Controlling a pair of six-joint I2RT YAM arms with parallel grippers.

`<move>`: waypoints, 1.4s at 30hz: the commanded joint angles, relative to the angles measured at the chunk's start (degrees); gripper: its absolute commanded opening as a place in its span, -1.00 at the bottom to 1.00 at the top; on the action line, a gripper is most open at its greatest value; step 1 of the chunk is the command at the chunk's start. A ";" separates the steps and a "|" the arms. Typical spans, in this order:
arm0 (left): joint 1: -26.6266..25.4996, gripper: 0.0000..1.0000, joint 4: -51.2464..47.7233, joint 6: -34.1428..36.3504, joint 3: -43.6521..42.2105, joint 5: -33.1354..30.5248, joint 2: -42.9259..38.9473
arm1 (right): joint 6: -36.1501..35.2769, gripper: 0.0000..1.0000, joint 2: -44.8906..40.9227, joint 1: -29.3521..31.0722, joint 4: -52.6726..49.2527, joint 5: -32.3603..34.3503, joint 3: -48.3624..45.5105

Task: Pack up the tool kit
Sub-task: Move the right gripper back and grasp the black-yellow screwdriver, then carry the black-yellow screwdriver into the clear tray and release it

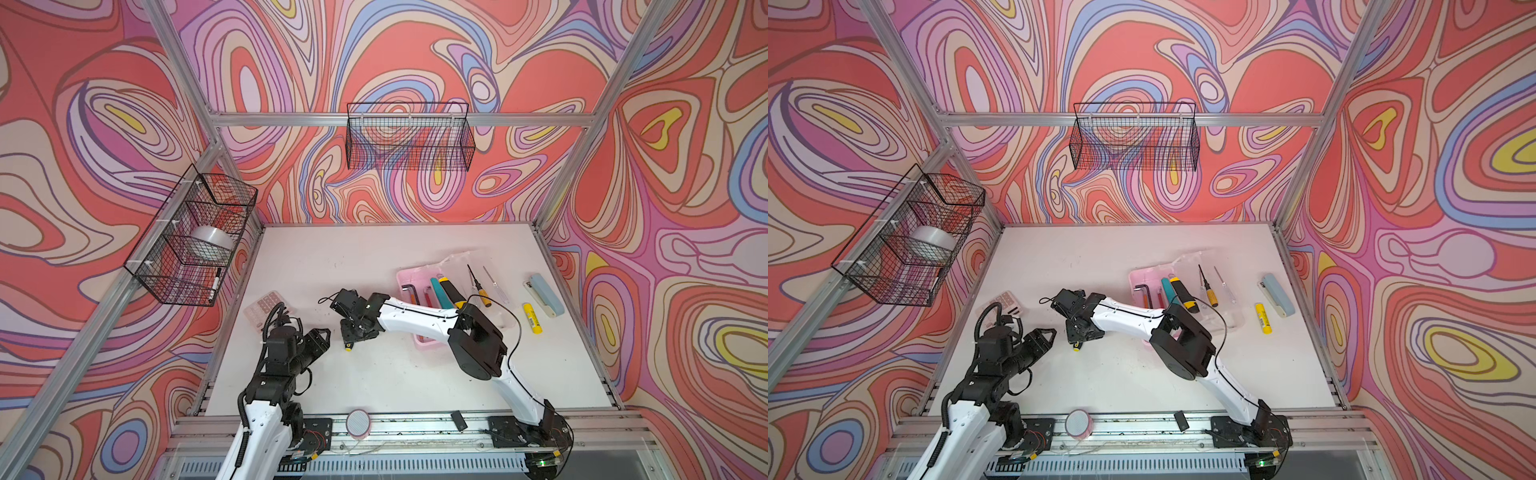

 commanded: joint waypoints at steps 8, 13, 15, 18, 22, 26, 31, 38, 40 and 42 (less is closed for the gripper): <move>0.51 0.18 -0.60 0.66 -1.09 -0.50 -0.53 | -1.67 -0.08 2.41 1.03 -5.10 4.20 2.73; 0.44 0.18 -0.58 0.80 -1.27 -0.67 -0.57 | -1.76 -0.19 2.90 1.12 -5.32 4.54 3.27; 0.48 0.18 -0.39 0.93 -1.39 -0.59 -0.61 | -1.94 -0.19 3.19 1.15 -5.28 4.51 3.44; 0.44 0.18 -0.46 1.10 -1.34 -0.65 -0.59 | -2.05 -0.21 3.66 1.12 -5.36 4.21 3.55; 0.44 0.18 -0.66 1.35 -1.21 -0.94 -0.59 | -2.23 -0.27 3.66 1.12 -5.00 4.20 3.04; 0.45 0.18 -0.49 1.37 -1.23 -0.81 -0.23 | -2.54 -0.35 3.24 1.12 -4.52 4.21 2.05; 0.44 0.18 0.54 1.52 -0.80 -0.32 1.60 | -3.02 -0.44 2.22 1.12 -3.97 4.29 0.53; 0.45 0.17 3.04 2.15 0.87 0.89 5.63 | -3.77 -0.71 -0.86 1.12 -2.87 4.73 -3.04; 0.44 0.16 3.44 2.42 1.56 1.20 6.58 | -4.28 -0.91 -2.56 1.12 -2.64 5.06 -4.41; 0.47 0.16 3.55 2.75 2.20 1.49 7.65 | -5.09 -1.00 -4.49 1.12 -2.57 5.45 -5.80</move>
